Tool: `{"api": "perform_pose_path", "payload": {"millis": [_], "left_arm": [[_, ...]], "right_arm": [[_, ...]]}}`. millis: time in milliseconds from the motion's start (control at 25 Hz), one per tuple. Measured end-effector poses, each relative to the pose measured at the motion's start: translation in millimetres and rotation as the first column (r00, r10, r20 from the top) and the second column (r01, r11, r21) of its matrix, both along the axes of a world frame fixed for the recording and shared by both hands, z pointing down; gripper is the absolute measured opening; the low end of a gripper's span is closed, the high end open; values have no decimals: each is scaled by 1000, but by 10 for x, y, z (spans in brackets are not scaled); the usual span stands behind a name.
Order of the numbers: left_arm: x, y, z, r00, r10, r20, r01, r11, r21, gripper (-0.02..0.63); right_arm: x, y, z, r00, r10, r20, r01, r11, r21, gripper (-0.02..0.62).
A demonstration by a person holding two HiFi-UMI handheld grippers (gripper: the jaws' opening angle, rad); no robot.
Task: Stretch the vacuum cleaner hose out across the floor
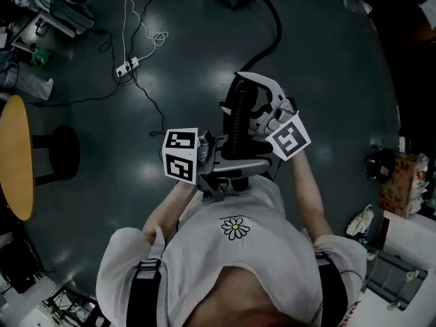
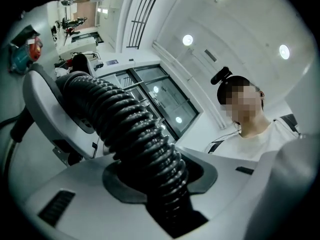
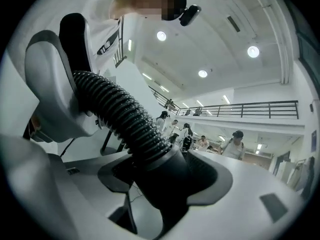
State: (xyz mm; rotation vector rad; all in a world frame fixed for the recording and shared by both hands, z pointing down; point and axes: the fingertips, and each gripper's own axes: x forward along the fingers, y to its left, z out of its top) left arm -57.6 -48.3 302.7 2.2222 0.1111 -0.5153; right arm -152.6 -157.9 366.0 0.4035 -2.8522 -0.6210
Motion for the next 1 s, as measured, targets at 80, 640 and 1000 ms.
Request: {"api": "perform_pose_path", "payload": {"millis": [80,640,1000], "left_arm": [[81,295,55,1000,-10,-5,10,1000,-25,160],[1243,3595,778,1000,-23,-9,22,994,-104,160],[1956,5039,85,986,167,13,-167,986,13,160]], "right_arm": [[65,322,77,1000,-12,3,12,1000,-16,276],[1191,3698,865,1000,-17,15,18,999,-45,279],[2208,4935,175,990,138,-26,-139,990,-40,281]]}}
